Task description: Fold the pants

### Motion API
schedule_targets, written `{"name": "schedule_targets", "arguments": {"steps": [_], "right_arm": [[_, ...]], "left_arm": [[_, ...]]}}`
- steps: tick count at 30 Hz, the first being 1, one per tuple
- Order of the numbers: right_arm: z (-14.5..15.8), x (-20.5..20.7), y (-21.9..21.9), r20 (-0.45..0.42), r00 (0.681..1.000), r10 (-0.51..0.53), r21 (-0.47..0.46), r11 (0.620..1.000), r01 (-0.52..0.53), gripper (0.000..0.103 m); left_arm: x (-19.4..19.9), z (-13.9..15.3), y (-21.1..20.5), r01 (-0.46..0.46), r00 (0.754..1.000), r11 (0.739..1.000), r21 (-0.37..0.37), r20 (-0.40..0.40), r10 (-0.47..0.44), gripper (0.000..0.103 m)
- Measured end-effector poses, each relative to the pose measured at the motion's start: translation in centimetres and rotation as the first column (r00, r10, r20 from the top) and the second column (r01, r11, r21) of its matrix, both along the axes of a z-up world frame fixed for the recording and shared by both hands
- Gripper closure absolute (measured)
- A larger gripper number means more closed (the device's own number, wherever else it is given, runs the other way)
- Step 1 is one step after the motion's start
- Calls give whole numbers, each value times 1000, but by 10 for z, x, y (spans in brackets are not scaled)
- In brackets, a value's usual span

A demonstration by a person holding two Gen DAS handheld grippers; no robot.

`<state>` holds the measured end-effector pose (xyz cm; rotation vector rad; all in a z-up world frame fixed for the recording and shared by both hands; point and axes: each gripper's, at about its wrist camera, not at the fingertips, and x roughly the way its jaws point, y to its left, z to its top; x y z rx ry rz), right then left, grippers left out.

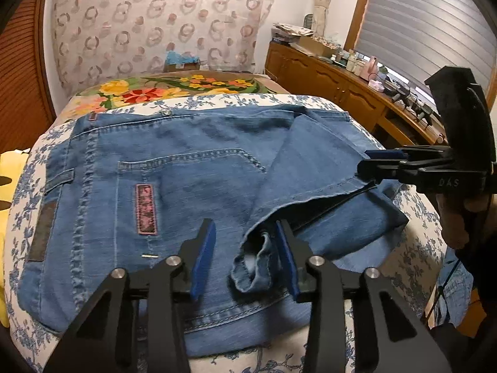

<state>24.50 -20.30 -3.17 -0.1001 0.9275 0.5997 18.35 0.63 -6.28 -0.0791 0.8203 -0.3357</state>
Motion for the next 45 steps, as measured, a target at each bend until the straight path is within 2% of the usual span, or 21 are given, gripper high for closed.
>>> {"name": "schedule_targets", "arguments": {"steps": [4,7,8,9,11,14,20,28,37,41,45], "right_arm": [[-5,3,-2,-33,999,-14,23,1000,15,52],[-7,5,-3,-50,999,-11,43,999,13,52],[-7,5,-2,-52,999,-7,45,999,9,54],[-6,5,-1,-48,999,-3,45,999,5,66],[-3,2,2,-36,999,20,53,998,-18,79],[11,1,5,11,999,37,59,998,-37,84],[57,6,12,122,991,48,95,994,-59,85],[117,9,73,284,944,169,93,975,-202,85],[145,21,159,332,898,288,88,939,-334,86],[145,21,202,344,873,346,56,920,-387,86],[132,27,239,317,866,386,31,909,-416,86]], "left_arm": [[4,-9,-5,11,1000,1000,1,-24,-11,70],[3,-11,-8,19,1000,1000,-10,-23,-20,83],[1,-9,-9,23,1000,1000,-11,-13,-23,90],[0,-8,-10,29,1000,1000,-10,-6,-29,96],[-3,-3,-12,39,999,999,-11,9,-39,99],[-7,8,-8,42,998,999,-18,38,-42,100],[-20,46,14,29,992,998,-48,125,-23,100],[-41,85,66,-46,977,995,-88,205,63,100],[-67,103,133,-167,950,979,-119,248,192,100],[-70,93,153,-206,949,972,-115,217,227,100],[-75,77,162,-230,952,967,-112,182,247,100]]}}
